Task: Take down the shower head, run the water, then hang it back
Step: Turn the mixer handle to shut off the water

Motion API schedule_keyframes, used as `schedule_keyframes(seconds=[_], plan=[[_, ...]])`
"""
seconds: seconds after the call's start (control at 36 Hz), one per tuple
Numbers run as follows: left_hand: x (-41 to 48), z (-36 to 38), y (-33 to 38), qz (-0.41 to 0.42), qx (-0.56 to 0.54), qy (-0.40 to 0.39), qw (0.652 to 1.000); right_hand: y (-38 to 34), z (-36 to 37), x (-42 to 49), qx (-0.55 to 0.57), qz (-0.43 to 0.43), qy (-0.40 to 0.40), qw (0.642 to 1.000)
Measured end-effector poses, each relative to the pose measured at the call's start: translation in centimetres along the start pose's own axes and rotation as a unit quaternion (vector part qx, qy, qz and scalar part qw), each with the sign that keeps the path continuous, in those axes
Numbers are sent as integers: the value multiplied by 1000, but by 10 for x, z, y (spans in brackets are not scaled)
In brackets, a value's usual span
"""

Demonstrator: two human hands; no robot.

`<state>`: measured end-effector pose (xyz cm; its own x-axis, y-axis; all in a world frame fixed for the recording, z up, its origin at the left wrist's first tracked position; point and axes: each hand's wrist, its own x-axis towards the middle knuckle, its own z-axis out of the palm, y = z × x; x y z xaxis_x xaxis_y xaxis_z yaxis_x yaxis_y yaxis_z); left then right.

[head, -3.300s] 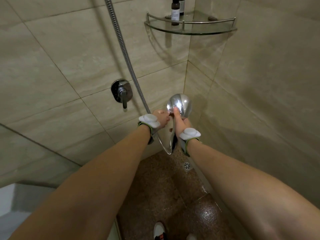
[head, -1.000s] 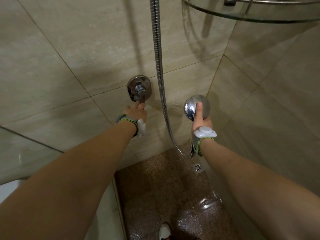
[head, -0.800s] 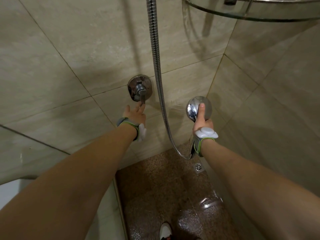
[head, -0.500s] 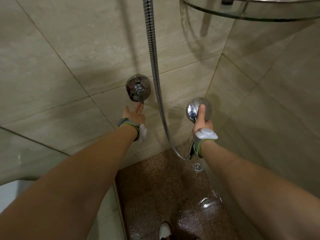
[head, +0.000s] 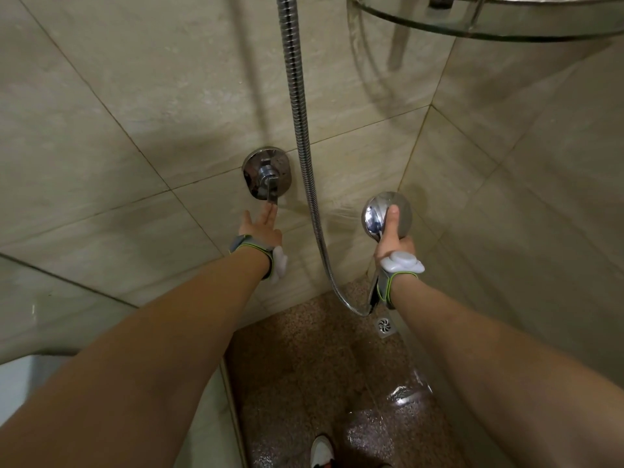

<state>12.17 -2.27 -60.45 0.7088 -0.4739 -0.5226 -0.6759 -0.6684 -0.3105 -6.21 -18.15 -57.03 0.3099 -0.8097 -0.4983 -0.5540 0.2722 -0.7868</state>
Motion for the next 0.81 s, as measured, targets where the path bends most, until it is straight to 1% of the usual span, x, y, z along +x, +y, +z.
schedule_keyframes(seconds=[0.08,0.17,0.36,0.5,0.56,0.64,0.69,0.78,0.81], plan=[[-1,-2,1,-6,-9,2,1000,0,1,0,-3,1,-3,1000],[-3,-6,2,-23,-43,6,999,2,2,1,-10,1,1,1000],[-2,-10,6,-29,5,-9,1000,6,1,5,-22,-13,-13,1000],[1,-4,0,-30,-57,11,998,7,-1,3,-30,-4,-4,1000],[3,-9,-5,-23,-79,-1,997,7,-1,1,-29,-4,-4,1000],[-7,-18,-9,15,-33,-4,999,5,-1,-3,-20,-4,-6,1000],[-18,-26,-13,25,-22,1,999,2,-2,-6,-23,-9,-11,1000],[-27,-35,-17,18,-59,-39,997,-4,-2,-14,-24,-20,-12,999],[-29,-39,-17,24,-75,-65,995,-9,-3,-16,-27,-26,-15,999]])
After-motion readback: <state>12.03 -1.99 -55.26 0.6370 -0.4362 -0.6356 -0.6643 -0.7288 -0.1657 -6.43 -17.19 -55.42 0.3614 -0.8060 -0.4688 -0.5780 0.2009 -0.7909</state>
